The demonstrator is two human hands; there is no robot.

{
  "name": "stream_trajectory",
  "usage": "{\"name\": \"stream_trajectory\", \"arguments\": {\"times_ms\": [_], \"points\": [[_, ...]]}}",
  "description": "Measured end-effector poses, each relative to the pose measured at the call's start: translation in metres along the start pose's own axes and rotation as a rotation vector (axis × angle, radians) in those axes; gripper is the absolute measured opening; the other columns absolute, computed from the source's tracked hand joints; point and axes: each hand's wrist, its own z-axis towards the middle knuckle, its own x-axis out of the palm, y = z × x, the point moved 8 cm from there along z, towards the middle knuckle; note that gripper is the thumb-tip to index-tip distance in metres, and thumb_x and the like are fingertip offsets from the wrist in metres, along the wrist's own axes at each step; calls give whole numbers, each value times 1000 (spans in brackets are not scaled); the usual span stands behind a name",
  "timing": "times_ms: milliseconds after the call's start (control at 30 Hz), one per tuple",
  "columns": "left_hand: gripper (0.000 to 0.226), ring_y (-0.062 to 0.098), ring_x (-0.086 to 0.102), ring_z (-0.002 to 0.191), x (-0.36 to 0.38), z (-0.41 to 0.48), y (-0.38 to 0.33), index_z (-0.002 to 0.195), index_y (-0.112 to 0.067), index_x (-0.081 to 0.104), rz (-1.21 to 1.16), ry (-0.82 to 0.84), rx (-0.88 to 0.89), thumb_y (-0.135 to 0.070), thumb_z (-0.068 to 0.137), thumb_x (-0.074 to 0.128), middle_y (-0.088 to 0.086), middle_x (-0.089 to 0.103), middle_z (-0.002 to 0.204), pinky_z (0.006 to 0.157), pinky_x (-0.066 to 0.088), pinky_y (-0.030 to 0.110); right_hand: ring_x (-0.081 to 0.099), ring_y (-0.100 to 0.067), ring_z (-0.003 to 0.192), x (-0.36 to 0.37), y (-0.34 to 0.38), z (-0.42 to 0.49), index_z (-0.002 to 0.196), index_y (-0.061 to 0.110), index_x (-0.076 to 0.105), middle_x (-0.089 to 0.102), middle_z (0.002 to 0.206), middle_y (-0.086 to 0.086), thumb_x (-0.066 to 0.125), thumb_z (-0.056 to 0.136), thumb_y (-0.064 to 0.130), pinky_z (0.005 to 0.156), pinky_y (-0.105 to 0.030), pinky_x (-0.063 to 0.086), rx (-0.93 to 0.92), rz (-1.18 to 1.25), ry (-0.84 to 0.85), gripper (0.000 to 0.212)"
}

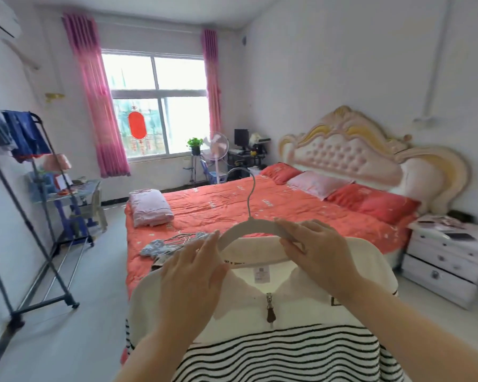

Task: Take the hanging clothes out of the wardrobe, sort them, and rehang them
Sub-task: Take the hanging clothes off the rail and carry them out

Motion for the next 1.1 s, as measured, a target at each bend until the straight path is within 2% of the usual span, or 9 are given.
{"name": "stream_trajectory", "arguments": {"times_ms": [133, 267, 400, 533, 667, 833, 900, 967, 1100], "points": [[54, 33, 64, 88, 61, 28, -9, 124, -20, 50, -87, 30, 3, -27, 71, 61, 5, 66, 105, 78, 49, 46, 49, -11, 67, 7, -52, 2, 105, 17, 71, 63, 66, 5, 53, 80, 30, 59, -29, 46, 3, -100, 10, 33], [52, 28, 62, 92, 129, 57, -21, 127, -24, 47, -138, 80, 18, -36, 77, 51, 1, 63, 106, 82, 46, 42, 53, -13, 69, 22, -119, 1, 107, 17, 69, 64, 69, 3, 54, 81, 30, 61, -30, 47, 15, -145, 16, 32], [51, 26, 62, 89, 200, 88, -38, 127, -26, 46, -126, 103, 19, -38, 77, 47, -1, 63, 105, 81, 47, 41, 47, -11, 73, 44, -196, 1, 109, 15, 69, 61, 70, 5, 53, 81, 30, 66, -27, 44, 41, -116, 45, 36], [56, 26, 64, 89, 265, 123, -48, 126, -28, 45, -120, 148, -18, -33, 71, 58, -2, 64, 105, 79, 48, 41, 47, -13, 72, 70, -266, 10, 108, 13, 70, 60, 67, 5, 53, 80, 30, 65, -29, 44, 33, -96, 67, 37], [61, 25, 65, 87, 322, 153, -42, 125, -28, 48, -116, 201, -79, -30, 66, 64, -2, 65, 103, 77, 50, 40, 47, -13, 72, 108, -324, 23, 107, 11, 70, 62, 68, 3, 53, 81, 30, 61, -31, 51, 3, -78, 93, 36], [57, 24, 64, 90, 397, 185, -18, 125, -26, 54, -111, 275, -123, -34, 70, 63, -3, 64, 103, 78, 49, 41, 47, -12, 70, 167, -387, 31, 106, 12, 70, 61, 66, 4, 54, 80, 29, 60, -33, 51, 5, -75, 110, 36], [55, 24, 60, 100, 428, 200, -5, 131, -28, 50, -127, 319, -128, -34, 77, 60, -3, 62, 112, 87, 45, 40, 46, -11, 71, 192, -413, 35, 106, 12, 71, 61, 66, 4, 54, 80, 30, 60, -33, 52, 16, -79, 119, 36], [53, 22, 48, 118, 457, 214, 8, 140, -32, 38, -147, 363, -139, -33, 89, 54, -4, 51, 129, 101, 30, 36, 46, -10, 71, 217, -435, 39, 106, 12, 71, 63, 69, 4, 53, 80, 30, 61, -34, 53, 31, -91, 128, 36], [56, 16, 31, 130, 504, 254, 34, 145, -37, 22, -175, 373, -131, -38, 95, 46, -9, 36, 142, 106, 16, 28, 47, -12, 69, 266, -476, 58, 108, 14, 70, 62, 68, 5, 54, 81, 30, 60, -31, 51, 37, -100, 146, 35]]}}
